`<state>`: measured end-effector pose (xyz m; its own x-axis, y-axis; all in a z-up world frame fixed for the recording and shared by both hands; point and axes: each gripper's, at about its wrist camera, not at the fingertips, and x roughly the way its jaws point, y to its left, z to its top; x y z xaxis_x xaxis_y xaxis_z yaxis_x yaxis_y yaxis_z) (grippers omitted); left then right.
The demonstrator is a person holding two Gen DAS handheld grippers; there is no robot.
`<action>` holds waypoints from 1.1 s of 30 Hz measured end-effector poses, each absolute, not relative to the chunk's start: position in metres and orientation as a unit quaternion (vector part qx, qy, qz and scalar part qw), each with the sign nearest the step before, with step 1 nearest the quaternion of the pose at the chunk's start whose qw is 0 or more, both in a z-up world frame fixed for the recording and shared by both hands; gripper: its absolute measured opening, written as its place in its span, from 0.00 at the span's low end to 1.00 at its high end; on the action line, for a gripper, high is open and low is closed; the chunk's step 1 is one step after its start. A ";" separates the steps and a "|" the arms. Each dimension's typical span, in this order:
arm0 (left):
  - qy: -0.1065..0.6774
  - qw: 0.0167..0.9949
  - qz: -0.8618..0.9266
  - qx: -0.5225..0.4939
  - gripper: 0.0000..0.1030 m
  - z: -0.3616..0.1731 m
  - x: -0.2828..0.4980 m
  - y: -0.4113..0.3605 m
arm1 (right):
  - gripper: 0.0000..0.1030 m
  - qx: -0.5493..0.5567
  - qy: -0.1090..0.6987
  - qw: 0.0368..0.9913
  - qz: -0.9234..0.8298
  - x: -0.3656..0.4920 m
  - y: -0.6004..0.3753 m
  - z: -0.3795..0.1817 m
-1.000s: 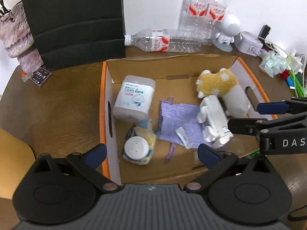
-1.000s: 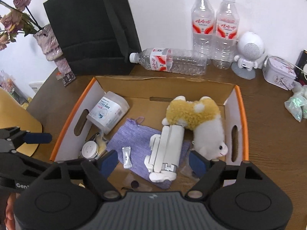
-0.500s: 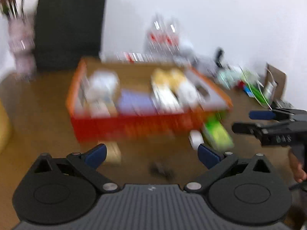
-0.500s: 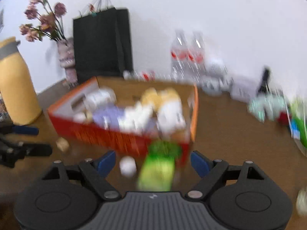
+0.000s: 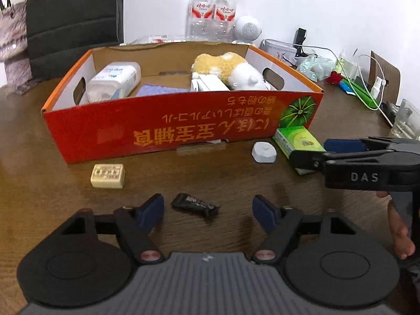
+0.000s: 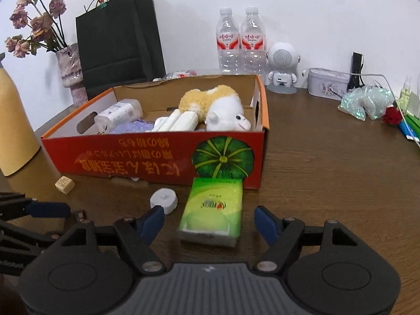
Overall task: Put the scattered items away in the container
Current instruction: 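Withdraw both tools toward the black tube and green tissue pack, then grasp the black tube with left tool while right tool grasps the green tissue pack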
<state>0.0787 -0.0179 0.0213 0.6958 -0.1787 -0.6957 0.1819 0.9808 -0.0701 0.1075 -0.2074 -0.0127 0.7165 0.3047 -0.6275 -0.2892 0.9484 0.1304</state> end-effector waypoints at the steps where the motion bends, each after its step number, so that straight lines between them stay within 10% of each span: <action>1: 0.375 0.922 -0.093 0.004 0.58 0.021 0.079 -0.018 | 0.68 0.017 0.343 0.925 0.161 0.108 -0.208 -0.014; 3: 0.372 0.924 -0.093 0.007 0.40 0.023 0.080 -0.019 | 0.66 0.020 0.345 0.924 0.162 0.109 -0.208 -0.017; 8: 0.369 0.923 -0.109 0.008 0.37 0.023 0.077 -0.021 | 0.58 0.013 0.339 0.927 0.158 0.109 -0.208 -0.018; 11: 0.363 0.925 -0.107 0.022 0.12 0.021 0.073 -0.025 | 0.46 0.017 0.336 0.927 0.163 0.109 -0.210 -0.018; 16: 0.365 0.924 -0.112 0.017 0.01 0.020 0.067 -0.026 | 0.43 -0.023 0.323 0.932 0.162 0.102 -0.201 -0.021; 24: 0.339 0.935 -0.106 -0.006 0.05 0.035 0.039 -0.017 | 0.42 -0.014 0.315 0.934 0.168 0.078 -0.203 -0.012; 26: 0.327 0.936 -0.130 0.004 0.53 0.038 0.030 -0.020 | 0.42 -0.007 0.306 0.936 0.175 0.068 -0.204 -0.009; 28: 0.309 0.939 -0.144 0.042 0.73 0.037 0.026 -0.027 | 0.42 -0.002 0.303 0.935 0.181 0.062 -0.205 -0.007; 30: 0.309 0.935 -0.156 0.074 0.70 0.035 0.029 -0.031 | 0.42 -0.003 0.305 0.934 0.184 0.056 -0.205 -0.006; 33: 0.355 0.915 -0.184 0.052 0.38 0.027 0.047 -0.025 | 0.42 -0.004 0.307 0.933 0.185 0.049 -0.207 -0.007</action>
